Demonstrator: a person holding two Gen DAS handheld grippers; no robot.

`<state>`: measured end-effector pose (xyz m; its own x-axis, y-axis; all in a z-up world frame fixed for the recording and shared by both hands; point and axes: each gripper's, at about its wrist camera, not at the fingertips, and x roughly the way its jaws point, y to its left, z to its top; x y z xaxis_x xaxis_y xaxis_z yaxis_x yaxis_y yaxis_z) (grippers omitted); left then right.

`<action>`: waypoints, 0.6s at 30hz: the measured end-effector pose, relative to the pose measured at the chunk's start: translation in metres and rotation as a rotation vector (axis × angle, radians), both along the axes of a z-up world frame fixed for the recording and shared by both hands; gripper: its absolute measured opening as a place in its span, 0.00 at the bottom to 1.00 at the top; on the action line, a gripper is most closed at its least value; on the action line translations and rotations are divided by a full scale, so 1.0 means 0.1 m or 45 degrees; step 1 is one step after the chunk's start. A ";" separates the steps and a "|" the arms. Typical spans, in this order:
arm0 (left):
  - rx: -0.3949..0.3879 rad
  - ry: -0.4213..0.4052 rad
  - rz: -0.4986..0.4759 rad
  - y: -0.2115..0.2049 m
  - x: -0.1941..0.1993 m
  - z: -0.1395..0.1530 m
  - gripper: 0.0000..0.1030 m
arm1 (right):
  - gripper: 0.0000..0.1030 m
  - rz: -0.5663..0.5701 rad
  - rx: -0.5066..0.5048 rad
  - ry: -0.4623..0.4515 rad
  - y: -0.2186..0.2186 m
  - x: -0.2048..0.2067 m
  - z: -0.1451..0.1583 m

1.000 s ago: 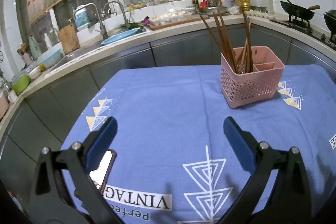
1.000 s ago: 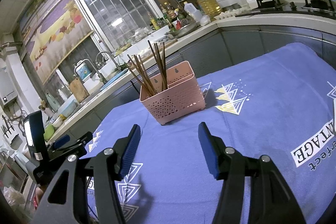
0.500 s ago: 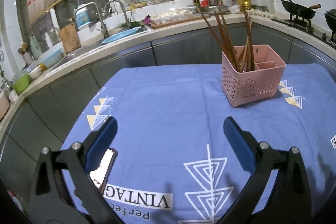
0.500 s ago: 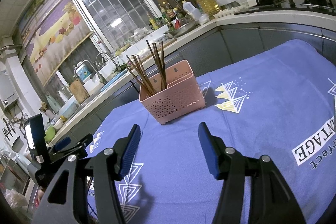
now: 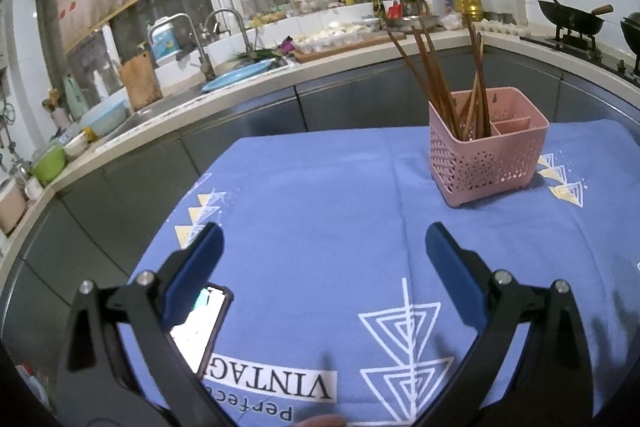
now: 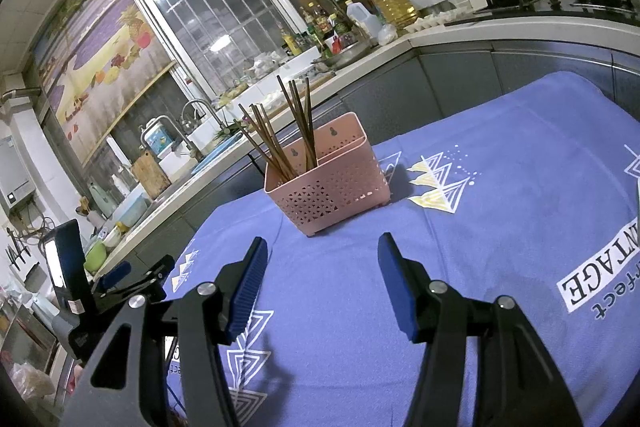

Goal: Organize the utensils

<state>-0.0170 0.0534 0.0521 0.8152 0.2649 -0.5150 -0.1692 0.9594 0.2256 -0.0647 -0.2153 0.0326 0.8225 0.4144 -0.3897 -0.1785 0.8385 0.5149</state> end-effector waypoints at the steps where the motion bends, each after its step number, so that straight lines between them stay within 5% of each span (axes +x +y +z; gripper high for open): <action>1: -0.001 -0.001 -0.001 0.01 -0.01 0.00 0.94 | 0.56 0.000 0.001 0.001 -0.01 0.00 0.00; 18: -0.020 -0.043 -0.030 -0.01 -0.05 0.07 0.94 | 0.56 -0.003 0.005 0.005 -0.01 0.00 0.00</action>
<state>-0.0219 0.0522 0.0587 0.8382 0.2376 -0.4910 -0.1541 0.9666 0.2048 -0.0651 -0.2160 0.0321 0.8218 0.4142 -0.3913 -0.1748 0.8369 0.5186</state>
